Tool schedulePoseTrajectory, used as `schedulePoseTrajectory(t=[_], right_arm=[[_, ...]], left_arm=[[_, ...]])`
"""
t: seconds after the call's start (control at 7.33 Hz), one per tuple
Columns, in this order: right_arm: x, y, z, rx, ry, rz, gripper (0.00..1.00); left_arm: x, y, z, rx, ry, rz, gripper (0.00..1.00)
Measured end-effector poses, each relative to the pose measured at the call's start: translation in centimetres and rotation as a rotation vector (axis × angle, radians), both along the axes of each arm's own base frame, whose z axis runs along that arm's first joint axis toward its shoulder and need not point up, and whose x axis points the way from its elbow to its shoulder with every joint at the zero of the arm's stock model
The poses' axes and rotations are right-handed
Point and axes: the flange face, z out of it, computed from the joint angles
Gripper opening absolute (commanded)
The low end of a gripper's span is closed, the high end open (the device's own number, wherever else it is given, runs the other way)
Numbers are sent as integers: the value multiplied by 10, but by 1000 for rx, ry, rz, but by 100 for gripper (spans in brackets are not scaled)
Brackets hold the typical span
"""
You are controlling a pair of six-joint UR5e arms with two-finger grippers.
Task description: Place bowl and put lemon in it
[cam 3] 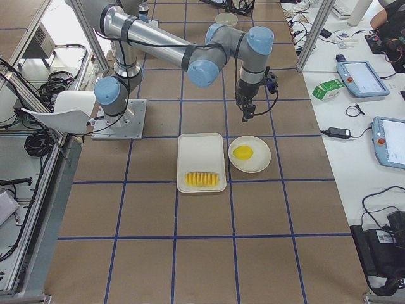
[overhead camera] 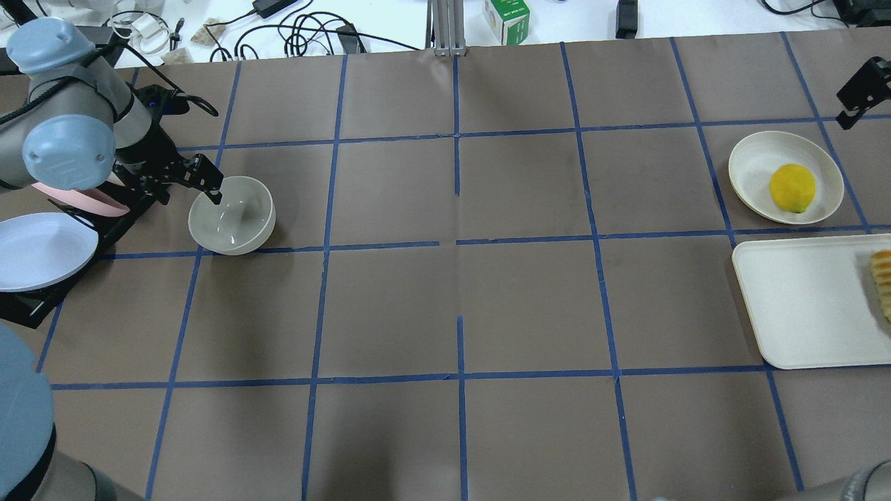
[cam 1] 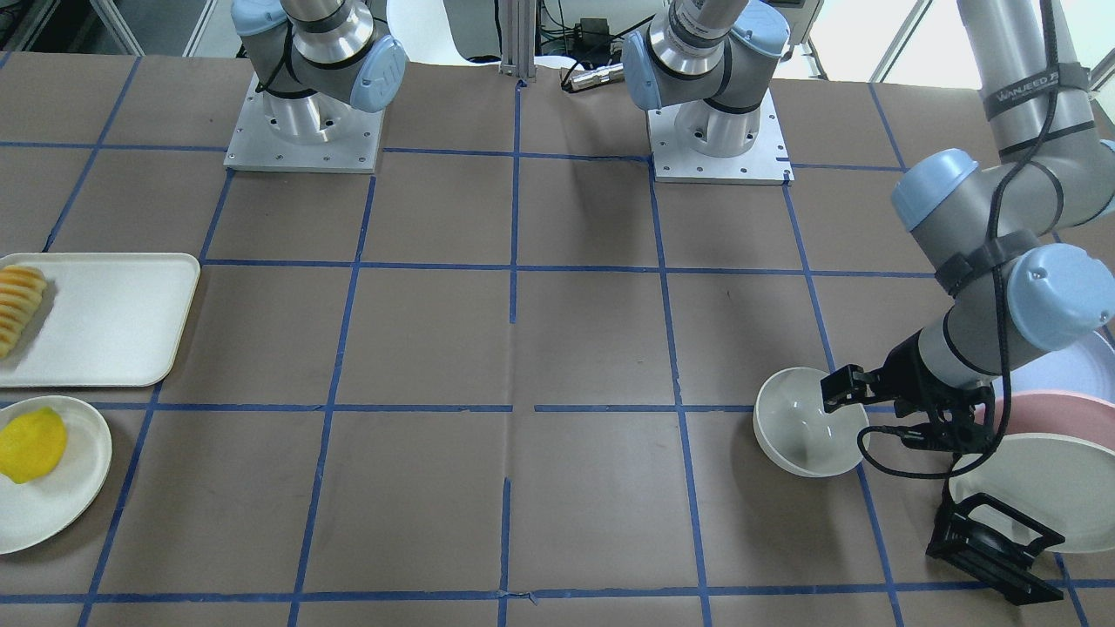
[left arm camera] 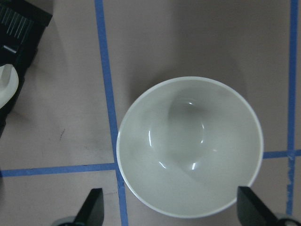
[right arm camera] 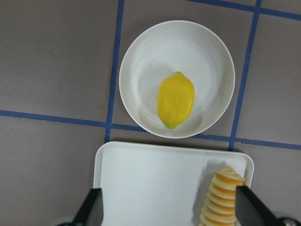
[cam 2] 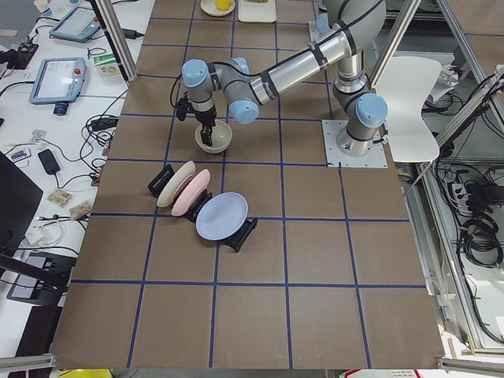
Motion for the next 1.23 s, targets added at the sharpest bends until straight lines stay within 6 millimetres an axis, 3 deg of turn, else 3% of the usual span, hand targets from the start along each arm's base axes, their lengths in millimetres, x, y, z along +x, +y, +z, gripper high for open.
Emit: schedulePoseTrajectory(t=[0.14,0.27,0.41,0.55,0.68,0.82,1.09,1.23], right_arm=[[-8,-1,-16,11,-6,1,98],[-15,-7,-46,16,-9,1,98],[-20,-17,-87,5,-15,1,99],[-24,-28,-134,-17,-30,8,100],[-27,-38,-175,-38,-40,23,100],[-30,-44,-205,-44,-47,35,98],[-32,-47,-237,-23,-59,57,74],[-32,-48,-241,-18,-57,63,46]], left_arm=[[8,-1,-13,11,6,-10,100],[13,-1,-22,20,10,-11,86],[17,-2,-32,33,15,-9,63],[18,-3,-42,49,22,-6,49],[18,-3,-51,63,29,-4,26],[19,-5,-58,72,34,-5,2],[20,-8,-58,68,32,-9,0],[21,-10,-55,60,30,-9,0]])
